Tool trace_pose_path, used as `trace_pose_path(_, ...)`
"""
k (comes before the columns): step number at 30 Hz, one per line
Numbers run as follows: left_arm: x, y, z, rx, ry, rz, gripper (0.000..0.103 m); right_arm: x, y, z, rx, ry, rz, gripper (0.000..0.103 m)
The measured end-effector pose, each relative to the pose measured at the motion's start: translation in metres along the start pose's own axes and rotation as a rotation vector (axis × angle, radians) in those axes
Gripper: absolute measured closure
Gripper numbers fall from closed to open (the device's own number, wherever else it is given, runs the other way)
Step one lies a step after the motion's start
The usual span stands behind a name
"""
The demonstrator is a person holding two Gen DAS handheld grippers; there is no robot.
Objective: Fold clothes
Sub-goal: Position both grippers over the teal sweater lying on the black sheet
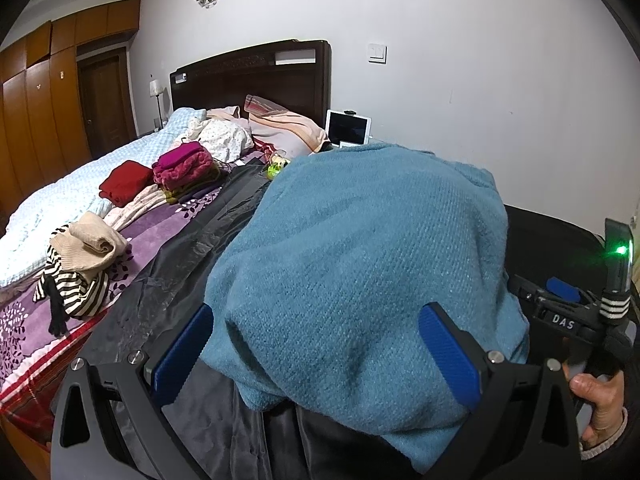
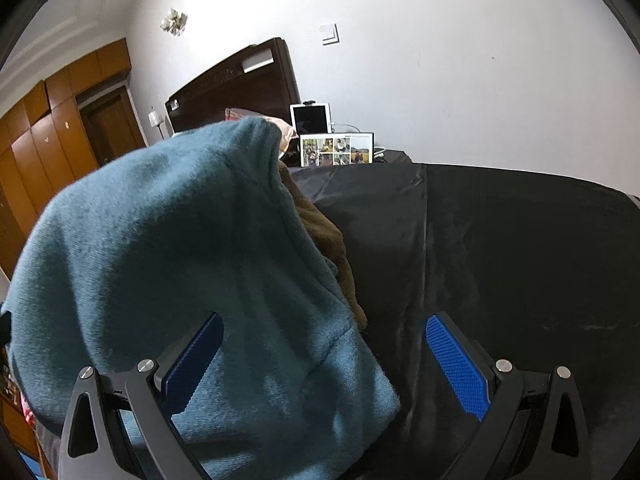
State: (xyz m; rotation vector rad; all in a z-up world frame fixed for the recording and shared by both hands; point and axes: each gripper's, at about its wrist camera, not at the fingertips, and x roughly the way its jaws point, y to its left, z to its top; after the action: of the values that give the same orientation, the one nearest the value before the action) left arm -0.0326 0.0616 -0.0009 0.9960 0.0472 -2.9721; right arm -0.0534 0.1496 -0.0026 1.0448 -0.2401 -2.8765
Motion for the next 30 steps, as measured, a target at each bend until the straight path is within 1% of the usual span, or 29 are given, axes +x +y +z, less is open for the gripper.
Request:
trace_pose_path(4,0.0,0.003,0.003,-0.011,-0.009,0.008,0.0,0.006,-0.001,0.001,-0.015,0.015,0.0,0.0)
trace_pose_path(9,0.004,0.007,0.006,-0.024,-0.011,0.012,0.0,0.019,-0.003,0.004,-0.036,0.025,0.025,0.0)
trace_pose_path(16,0.008,0.005,0.01,-0.019,-0.014,0.024,0.0,0.039,-0.009,0.01,-0.041,0.068,0.038,0.0)
trace_pose_path(18,0.004,0.002,0.013,-0.014,-0.027,0.02,0.0,0.04,-0.008,0.009,-0.044,0.072,0.042,0.0)
trace_pose_path(21,-0.003,-0.009,0.018,0.011,-0.054,-0.01,0.0,0.04,-0.007,0.011,-0.049,0.075,0.042,0.0)
trace_pose_path(24,-0.006,-0.029,0.018,0.08,-0.073,-0.048,0.0,0.041,-0.007,0.012,-0.056,0.076,0.041,0.0)
trace_pose_path(28,0.005,-0.052,0.013,0.153,-0.049,-0.075,0.0,0.041,-0.007,0.012,-0.053,0.081,0.053,0.0)
trace_pose_path(30,0.017,-0.056,0.01,0.165,-0.028,-0.067,0.0,0.042,-0.009,0.013,-0.047,0.089,0.071,0.0)
